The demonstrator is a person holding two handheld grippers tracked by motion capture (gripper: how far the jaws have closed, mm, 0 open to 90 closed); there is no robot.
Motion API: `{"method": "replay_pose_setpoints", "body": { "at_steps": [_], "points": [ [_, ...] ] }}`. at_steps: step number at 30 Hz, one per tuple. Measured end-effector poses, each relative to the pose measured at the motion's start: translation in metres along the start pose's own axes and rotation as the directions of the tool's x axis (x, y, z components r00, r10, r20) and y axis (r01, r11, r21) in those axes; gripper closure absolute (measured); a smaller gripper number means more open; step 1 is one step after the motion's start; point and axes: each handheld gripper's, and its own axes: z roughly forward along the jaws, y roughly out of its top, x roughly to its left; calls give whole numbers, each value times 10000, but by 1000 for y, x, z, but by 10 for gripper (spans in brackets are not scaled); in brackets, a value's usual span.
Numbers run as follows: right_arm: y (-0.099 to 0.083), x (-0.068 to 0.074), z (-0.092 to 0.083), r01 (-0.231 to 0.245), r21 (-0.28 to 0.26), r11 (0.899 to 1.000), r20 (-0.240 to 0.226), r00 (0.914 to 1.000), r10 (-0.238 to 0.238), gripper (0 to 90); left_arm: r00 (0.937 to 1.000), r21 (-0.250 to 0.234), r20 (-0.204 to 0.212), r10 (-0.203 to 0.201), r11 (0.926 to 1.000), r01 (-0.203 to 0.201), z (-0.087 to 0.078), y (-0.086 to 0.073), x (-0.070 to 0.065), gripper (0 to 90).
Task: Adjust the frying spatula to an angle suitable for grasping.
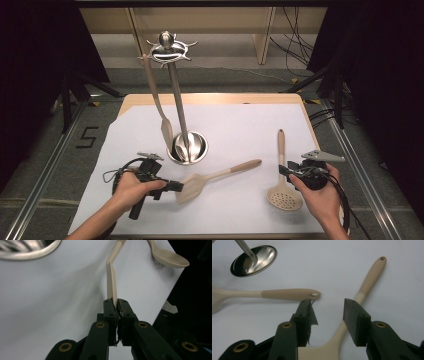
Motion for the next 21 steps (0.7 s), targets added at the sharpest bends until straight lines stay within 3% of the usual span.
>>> {"method": "replay_pose_setpoints", "body": {
  "at_steps": [1,2,3,4,5,6,7,8,9,11,13,14,15,16,17,18,19,21],
  "points": [
    [0,0,0,-4,5,10000,-3,10000,4,589,9996,15,235,-123,9999,122,-6,-3,4,858],
    [0,0,0,9,-1,10000,-7,10000,-9,590,9987,94,156,-485,9988,483,-11,-7,6,857],
    [0,0,0,101,31,9999,95,9999,-102,590,9994,173,173,-303,9994,300,-16,-9,11,857],
    [0,-1,1,121,43,9999,102,9999,-121,590,9984,431,155,-552,9976,545,-22,-12,14,857],
    [0,-1,0,142,77,9999,83,9999,-143,590,9970,314,239,-735,9969,728,-25,-14,18,856],
    [0,-1,0,182,55,9998,85,9998,-183,590,9987,757,227,-447,9962,428,-30,-14,25,854],
    [1,-4,0,619,50,9981,240,9978,-620,590,9966,583,-23,-823,9949,823,-30,-15,25,851],
    [1,-3,0,599,66,9982,248,9979,-600,590,9982,797,-27,-596,9950,597,-32,-15,29,848],
    [1,-3,0,593,71,9982,241,9979,-594,589,9961,550,-129,-870,9946,875,-31,-15,29,844],
    [1,-2,1,537,23,9986,193,9984,-537,589,9967,543,-305,-757,9955,772,-31,-14,32,838],
    [1,-3,0,591,58,9982,271,9979,-592,588,9966,649,-827,-49,9978,103,-31,-12,34,825],
    [0,0,-1,92,203,9998,154,9998,-95,588,9954,649,-943,142,9979,-81,-31,-11,34,796],
    [0,0,-1,92,203,9998,154,9998,-95,588,9936,680,-1039,444,9970,-374,-30,-11,35,796],
    [0,-1,0,152,167,9997,175,9997,-155,588,9860,664,-1487,749,9956,-656,-29,-10,33,781],
    [0,-1,0,126,59,9999,102,9999,-126,588,9712,738,-2061,1200,9915,-1068,-29,-10,31,752],
    [0,-1,1,145,5,9999,89,9999,-145,587,9394,1483,-2641,2186,9716,-1844,-32,-8,32,730],
    [0,-1,0,167,65,9998,118,9998,-168,587,9238,1357,-3047,2319,9706,-1989,-32,-7,30,715],
    [0,-1,0,133,69,9999,121,9998,-134,586,8789,1028,-3970,2646,9643,-2439,-34,-3,24,689]
  ]
}}
